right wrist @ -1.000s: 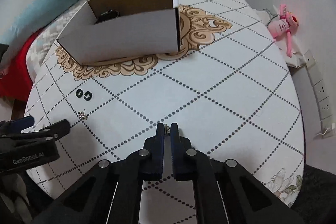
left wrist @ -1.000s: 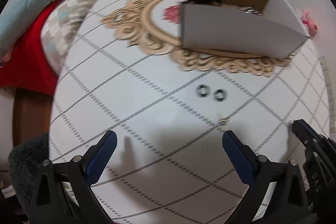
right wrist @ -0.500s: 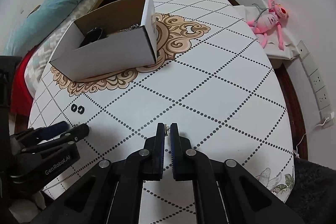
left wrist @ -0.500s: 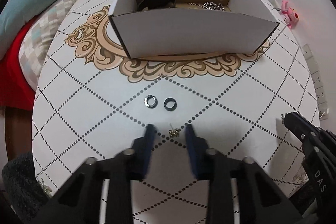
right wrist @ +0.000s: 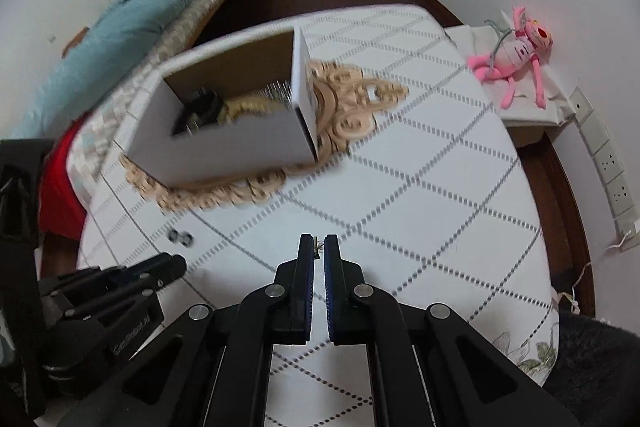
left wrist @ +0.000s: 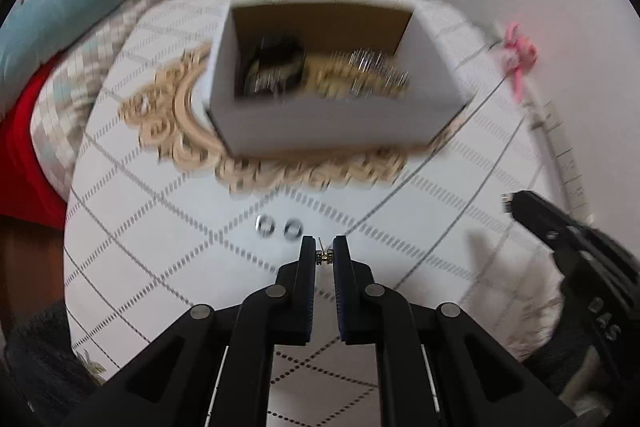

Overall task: Organize jewelry
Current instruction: 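Drop both gold earrings into the white box and open both tools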

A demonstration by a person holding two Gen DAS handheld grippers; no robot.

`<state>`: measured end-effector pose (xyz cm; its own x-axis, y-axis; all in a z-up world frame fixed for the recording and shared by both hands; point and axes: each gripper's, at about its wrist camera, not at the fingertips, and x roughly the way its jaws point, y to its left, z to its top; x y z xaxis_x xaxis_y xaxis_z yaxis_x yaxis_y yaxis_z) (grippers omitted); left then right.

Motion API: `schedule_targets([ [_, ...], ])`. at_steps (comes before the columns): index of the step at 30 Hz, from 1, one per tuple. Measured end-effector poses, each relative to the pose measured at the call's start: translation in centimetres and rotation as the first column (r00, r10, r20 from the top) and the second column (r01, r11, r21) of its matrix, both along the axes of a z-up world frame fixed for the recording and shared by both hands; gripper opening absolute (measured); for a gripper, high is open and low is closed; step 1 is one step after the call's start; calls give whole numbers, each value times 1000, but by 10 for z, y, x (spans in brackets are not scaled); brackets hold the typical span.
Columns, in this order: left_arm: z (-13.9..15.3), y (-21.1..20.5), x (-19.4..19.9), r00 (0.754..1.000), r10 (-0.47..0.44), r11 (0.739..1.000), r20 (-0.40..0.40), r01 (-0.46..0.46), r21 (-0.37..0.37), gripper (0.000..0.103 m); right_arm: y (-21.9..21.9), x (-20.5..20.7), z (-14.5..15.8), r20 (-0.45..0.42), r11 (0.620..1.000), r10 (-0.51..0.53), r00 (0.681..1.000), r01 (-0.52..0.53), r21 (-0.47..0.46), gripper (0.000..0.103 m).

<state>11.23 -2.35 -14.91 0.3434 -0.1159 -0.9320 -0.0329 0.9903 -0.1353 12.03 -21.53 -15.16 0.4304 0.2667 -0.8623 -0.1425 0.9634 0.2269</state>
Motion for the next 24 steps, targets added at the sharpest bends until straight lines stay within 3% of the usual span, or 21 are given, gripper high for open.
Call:
schedule_targets([
  [5,45,15,38,999,12,998,51,-9,-59,6,5,38,39,45,997,35,998,-38,74,5],
  [9,60,23,79,998,19,998,53,-15,-64,6,19,80,53,42,991,91,995,-95,98,5],
  [14,54,36,109,1000,25,999,15,-24,-28,6,41,134,45,-35,987,144,989,-141,79,5],
  [20,46,49,128,997,66,998,-28,-67,-16,10,58,168,25,-141,984,176,974,-172,37,6],
  [22,44,49,131,996,74,997,-42,-74,17,29,60,172,22,-162,983,181,970,-181,16,7],
  [23,44,50,133,996,81,996,-45,-79,41,51,61,174,22,-164,983,179,970,-181,6,8],
  [24,45,52,132,995,91,994,-36,-89,57,67,61,175,22,-163,984,178,971,-179,4,12],
])
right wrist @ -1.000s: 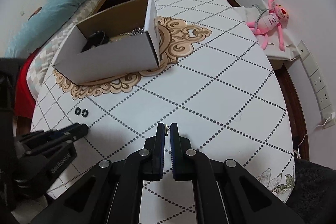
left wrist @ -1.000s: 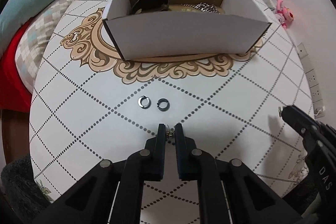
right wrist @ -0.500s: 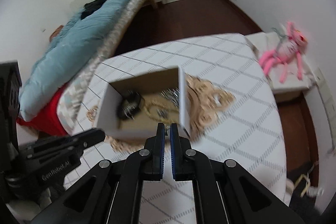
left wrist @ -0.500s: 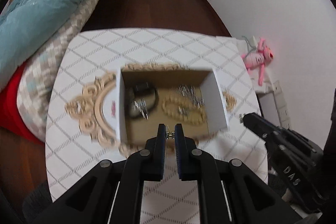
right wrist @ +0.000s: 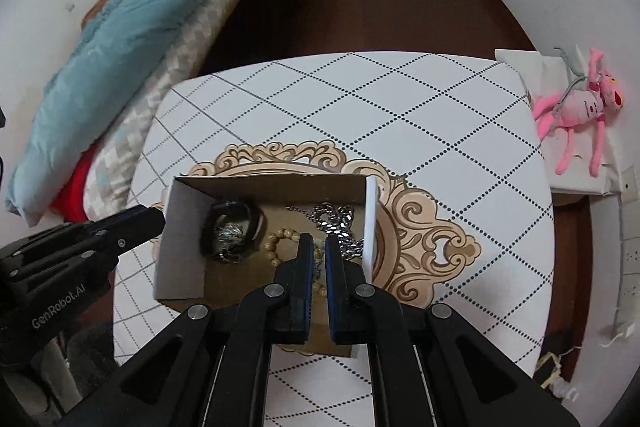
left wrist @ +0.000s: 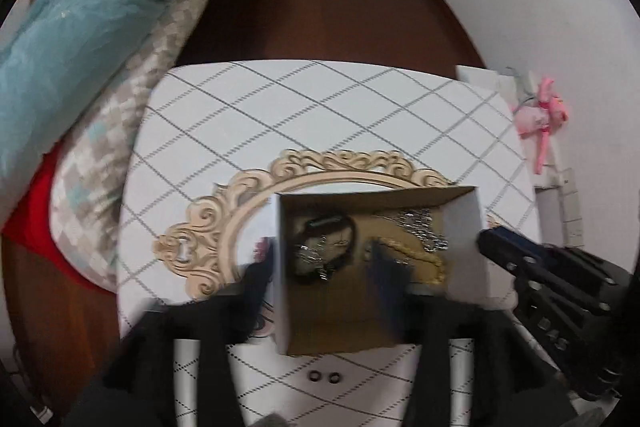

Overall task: Organize jewelry
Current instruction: 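Drop both gold earrings into the white box and open both tools, then move both tools back toward the black ear studs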

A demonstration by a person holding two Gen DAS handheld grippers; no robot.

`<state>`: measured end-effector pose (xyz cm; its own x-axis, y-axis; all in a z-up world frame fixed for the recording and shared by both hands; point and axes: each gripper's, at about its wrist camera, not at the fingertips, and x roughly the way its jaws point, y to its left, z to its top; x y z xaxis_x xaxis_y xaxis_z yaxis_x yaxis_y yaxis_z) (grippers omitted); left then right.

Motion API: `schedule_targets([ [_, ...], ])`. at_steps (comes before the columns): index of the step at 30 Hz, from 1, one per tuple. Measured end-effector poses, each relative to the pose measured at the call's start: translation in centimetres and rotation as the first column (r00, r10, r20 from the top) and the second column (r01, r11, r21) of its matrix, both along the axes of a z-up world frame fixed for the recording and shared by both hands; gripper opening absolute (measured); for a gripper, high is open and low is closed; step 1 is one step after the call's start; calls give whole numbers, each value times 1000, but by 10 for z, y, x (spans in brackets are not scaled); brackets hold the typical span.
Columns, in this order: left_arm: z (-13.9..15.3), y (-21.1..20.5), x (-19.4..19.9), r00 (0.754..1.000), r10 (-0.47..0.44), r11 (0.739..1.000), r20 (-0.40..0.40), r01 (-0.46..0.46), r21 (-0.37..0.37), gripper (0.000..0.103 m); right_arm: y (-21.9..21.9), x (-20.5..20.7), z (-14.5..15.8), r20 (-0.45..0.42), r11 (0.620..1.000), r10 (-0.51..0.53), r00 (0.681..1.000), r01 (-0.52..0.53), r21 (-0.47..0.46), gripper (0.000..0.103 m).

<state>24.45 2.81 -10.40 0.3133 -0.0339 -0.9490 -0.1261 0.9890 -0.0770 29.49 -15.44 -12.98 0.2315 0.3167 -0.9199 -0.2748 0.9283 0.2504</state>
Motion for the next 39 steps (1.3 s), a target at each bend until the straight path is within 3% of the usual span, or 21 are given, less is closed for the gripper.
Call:
schedule_targets([
  [5,3,9,-3,999,33,998,18,-34,60,75,-2,-4,7,31,999,-8,999,9,-36,30],
  [7,5,11,-7,999,31,996,41,-35,84,81,-3,-6,9,51,997,-19,999,22,-67,54],
  [8,6,12,-10,998,29,995,57,-35,97,88,-4,-8,10,58,996,-25,998,30,-84,62],
  [9,7,12,-12,997,24,994,70,-32,107,103,-5,-9,12,67,995,-30,997,36,-93,79],
  [10,8,11,-14,997,18,993,80,-27,117,103,-6,-11,12,75,994,-35,997,43,-104,96],
  [11,8,11,-15,997,17,991,82,-28,127,103,-6,-13,12,81,990,-45,996,55,-130,102],
  [16,10,17,-23,996,32,989,85,-44,139,103,-9,-20,12,118,976,-66,991,88,-201,103],
  [27,26,22,-69,988,36,987,147,-58,153,103,-14,-63,49,214,987,-75,974,103,-127,103],
  [30,8,27,-97,991,41,982,129,-64,177,103,-10,-89,44,212,995,-47,976,65,-81,103],
  [38,-86,50,-151,992,87,983,-95,-70,168,103,20,-141,-24,105,997,41,994,-33,-76,103],
  [39,-94,52,-154,990,89,983,-111,-69,172,103,24,-144,-31,98,996,49,994,-42,-74,97],
])
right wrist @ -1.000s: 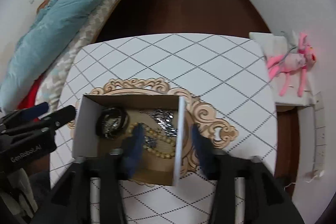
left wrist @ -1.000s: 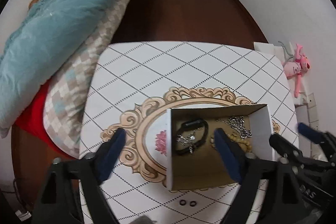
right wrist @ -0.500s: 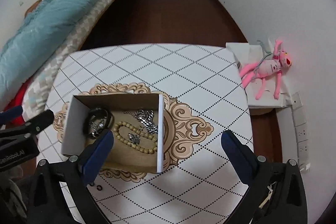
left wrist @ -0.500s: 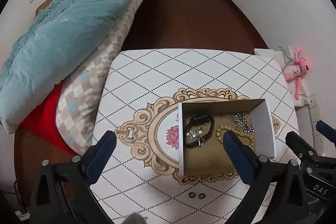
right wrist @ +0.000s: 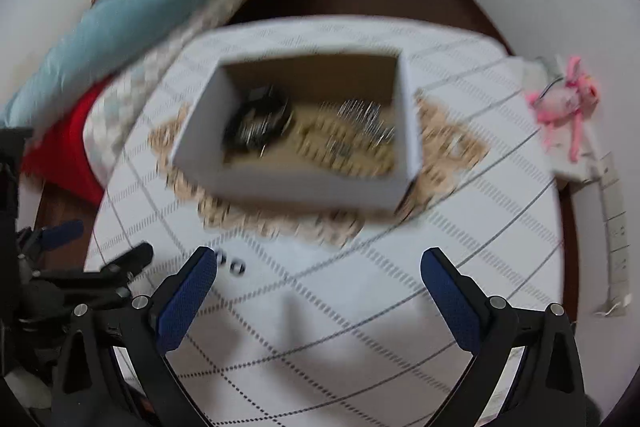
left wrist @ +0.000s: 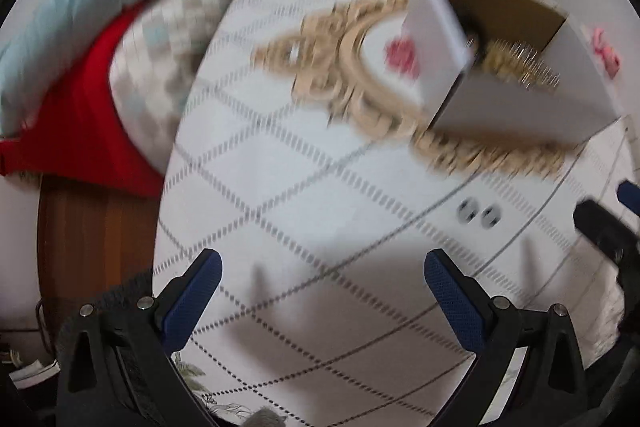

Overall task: Organize jewelry
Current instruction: 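Move both tools back toward the black ear studs, then grasp one black ear stud with the right tool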

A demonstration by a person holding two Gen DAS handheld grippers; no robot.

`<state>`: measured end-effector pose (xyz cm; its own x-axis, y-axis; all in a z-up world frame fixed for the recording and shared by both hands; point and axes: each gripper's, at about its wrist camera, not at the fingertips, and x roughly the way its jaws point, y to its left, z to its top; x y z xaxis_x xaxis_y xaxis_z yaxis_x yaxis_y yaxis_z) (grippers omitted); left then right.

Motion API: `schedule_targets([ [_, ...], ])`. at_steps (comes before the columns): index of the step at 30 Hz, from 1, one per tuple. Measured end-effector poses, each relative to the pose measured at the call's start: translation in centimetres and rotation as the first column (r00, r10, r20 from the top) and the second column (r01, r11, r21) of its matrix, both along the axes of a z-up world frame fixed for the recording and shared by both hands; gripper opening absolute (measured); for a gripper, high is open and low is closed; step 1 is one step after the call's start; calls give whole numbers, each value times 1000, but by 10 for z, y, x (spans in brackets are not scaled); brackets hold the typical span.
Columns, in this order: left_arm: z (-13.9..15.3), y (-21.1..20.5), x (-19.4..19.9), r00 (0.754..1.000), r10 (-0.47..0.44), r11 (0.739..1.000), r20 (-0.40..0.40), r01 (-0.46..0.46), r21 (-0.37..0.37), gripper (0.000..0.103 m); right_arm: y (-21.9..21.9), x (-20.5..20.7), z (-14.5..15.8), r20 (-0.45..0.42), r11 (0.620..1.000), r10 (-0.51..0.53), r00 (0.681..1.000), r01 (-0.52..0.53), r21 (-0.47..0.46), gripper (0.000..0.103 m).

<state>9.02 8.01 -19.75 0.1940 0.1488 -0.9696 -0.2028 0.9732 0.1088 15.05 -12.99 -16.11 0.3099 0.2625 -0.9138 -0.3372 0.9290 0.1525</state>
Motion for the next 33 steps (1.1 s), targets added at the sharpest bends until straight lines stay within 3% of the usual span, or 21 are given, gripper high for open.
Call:
schedule_targets([
  [3,-17,5,-6,999,8,1000,-47,-9,-18,103,13,-4,-20,-35,999,44,998,-43,20,68],
  [4,-21,7,-7,998,7,999,-65,-10,-32,103,18,-6,-26,-43,998,61,997,-61,21,64],
  [11,-32,9,-5,993,3,998,-120,-11,-64,103,50,-10,-44,-84,989,143,986,-140,38,57],
  [17,-33,8,-6,992,4,997,-126,-13,-74,103,64,-9,-51,-100,985,171,980,-169,23,45],
  [18,-33,11,-5,992,3,997,-126,-13,-74,103,64,-9,-51,-98,985,173,980,-172,17,38],
  [19,-33,12,-6,992,4,997,-126,-13,-71,103,65,-8,-51,-97,984,177,979,-177,12,23],
  [20,-34,14,-5,992,6,997,-126,-14,-70,103,65,-8,-52,-90,983,181,979,-182,-3,18],
  [21,-34,15,-5,992,7,997,-124,-16,-71,103,64,-8,-52,-100,983,183,978,-183,11,4],
  [24,-29,14,-4,994,11,998,-111,-19,-67,103,57,-10,-48,-83,986,167,983,-167,6,0],
  [29,-20,4,-2,996,-8,998,-85,2,-66,103,19,-7,-41,-95,995,67,993,-60,76,0],
  [33,-18,-4,1,996,-22,999,-81,19,-39,103,-3,1,-43,-173,978,54,983,-18,206,0],
])
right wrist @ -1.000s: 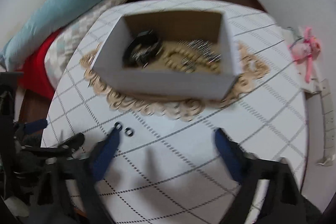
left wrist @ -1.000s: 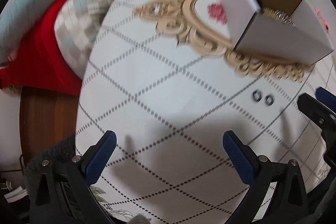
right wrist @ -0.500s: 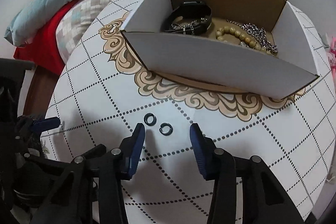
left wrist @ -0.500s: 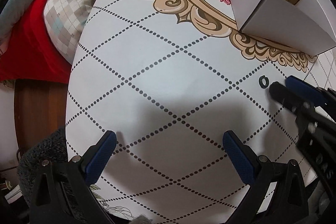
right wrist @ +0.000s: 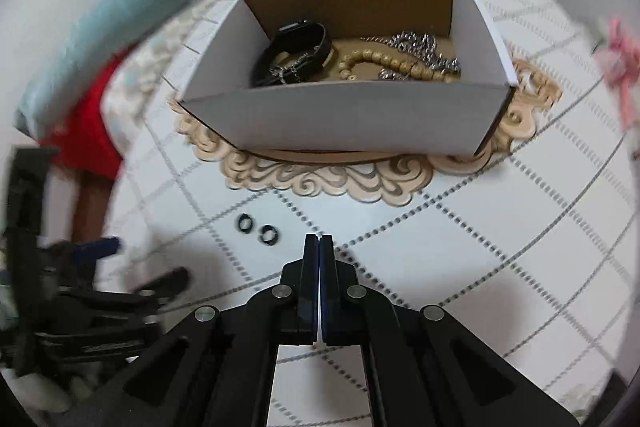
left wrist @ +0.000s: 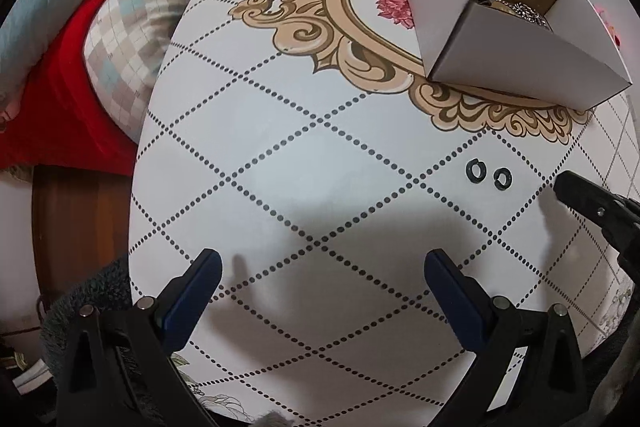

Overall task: Organize jewelry
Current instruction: 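Grasp one black ear stud with the right tool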

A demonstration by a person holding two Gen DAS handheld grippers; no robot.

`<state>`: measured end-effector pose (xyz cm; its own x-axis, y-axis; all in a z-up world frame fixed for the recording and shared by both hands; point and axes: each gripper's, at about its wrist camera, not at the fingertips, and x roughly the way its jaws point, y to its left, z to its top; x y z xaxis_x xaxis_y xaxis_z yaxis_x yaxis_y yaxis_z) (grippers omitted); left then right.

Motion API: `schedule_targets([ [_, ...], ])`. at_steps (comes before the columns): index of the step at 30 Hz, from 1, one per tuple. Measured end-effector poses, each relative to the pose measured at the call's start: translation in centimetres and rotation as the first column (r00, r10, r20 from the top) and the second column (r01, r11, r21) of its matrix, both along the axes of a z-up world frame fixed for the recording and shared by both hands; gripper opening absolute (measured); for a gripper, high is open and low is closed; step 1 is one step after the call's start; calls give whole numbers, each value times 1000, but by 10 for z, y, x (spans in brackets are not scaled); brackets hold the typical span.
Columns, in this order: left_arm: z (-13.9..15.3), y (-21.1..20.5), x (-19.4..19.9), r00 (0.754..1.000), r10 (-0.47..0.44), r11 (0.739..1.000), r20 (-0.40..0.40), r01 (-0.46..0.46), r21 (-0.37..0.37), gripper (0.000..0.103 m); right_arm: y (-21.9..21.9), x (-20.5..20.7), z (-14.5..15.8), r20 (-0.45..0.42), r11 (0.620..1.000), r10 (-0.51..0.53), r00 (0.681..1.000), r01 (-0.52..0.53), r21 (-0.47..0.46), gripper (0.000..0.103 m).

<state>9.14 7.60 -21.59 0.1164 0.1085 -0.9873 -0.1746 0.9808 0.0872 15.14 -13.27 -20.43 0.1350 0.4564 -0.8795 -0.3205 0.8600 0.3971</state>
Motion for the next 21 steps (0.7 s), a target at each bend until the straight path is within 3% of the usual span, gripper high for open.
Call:
schedule_targets([
  [3,1,1,0,1000,2,1000,0,-2,23,103,9,5,-3,-3,999,39,999,-39,5,3],
  [7,2,9,-4,1000,22,999,-4,-22,36,103,42,-1,-2,37,990,130,991,-127,-55,31],
  [8,1,15,-4,1000,27,999,-5,-27,39,103,49,-3,-2,45,986,151,987,-148,-73,32],
  [14,-3,29,-10,999,44,998,-10,-44,50,103,72,-14,-5,89,965,216,972,-199,-173,32],
  [18,-7,36,-15,999,40,998,-9,-40,51,103,79,-18,-7,119,953,241,963,-211,-217,12],
  [21,-5,30,-19,999,37,998,-6,-37,47,103,77,-17,-7,118,954,239,964,-211,-211,12],
])
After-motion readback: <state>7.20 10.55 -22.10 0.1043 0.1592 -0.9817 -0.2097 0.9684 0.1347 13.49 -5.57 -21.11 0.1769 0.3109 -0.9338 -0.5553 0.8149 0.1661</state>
